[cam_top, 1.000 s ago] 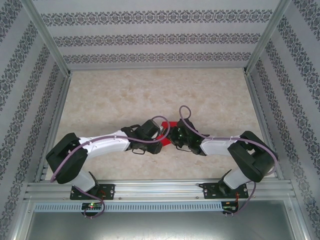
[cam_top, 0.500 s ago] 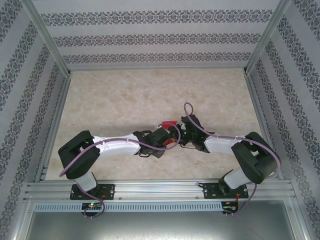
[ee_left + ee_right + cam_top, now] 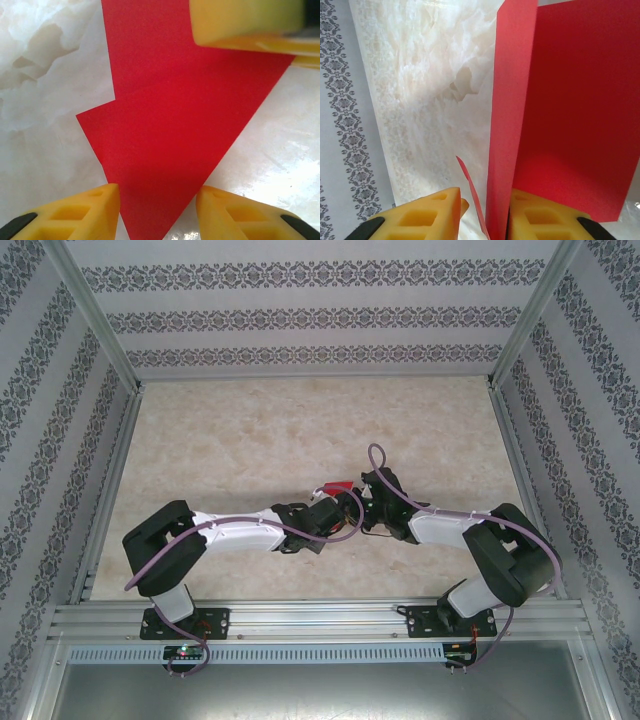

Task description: Fold a paper plane with a square sheet of paper (pick it up from the middle)

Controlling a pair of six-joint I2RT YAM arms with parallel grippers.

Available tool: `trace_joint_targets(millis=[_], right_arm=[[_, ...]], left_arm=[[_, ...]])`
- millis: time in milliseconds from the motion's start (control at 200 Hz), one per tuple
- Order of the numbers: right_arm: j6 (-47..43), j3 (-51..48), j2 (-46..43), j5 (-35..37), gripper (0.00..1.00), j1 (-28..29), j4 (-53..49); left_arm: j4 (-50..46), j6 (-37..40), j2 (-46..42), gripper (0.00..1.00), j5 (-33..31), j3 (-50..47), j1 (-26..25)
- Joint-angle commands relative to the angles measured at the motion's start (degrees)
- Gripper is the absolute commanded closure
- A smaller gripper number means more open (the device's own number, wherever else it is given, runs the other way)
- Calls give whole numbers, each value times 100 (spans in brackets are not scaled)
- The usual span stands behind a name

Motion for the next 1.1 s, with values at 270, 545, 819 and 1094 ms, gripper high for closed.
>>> trace_joint_targets(millis=[270, 545, 819, 1094], right_arm=[[-94, 259, 8, -97, 72, -17, 205], [-106, 334, 75, -120, 83, -21, 212], [-85, 395, 118, -149, 88, -22, 218], [-81, 400, 110, -135, 88, -23, 209]], left_arm=[[-184, -31, 229, 66, -116, 71, -140], [-146, -28, 224, 65, -132, 15, -141], [-58, 87, 141, 60, -205, -159, -140], [-10, 116, 246, 61, -231, -92, -141]])
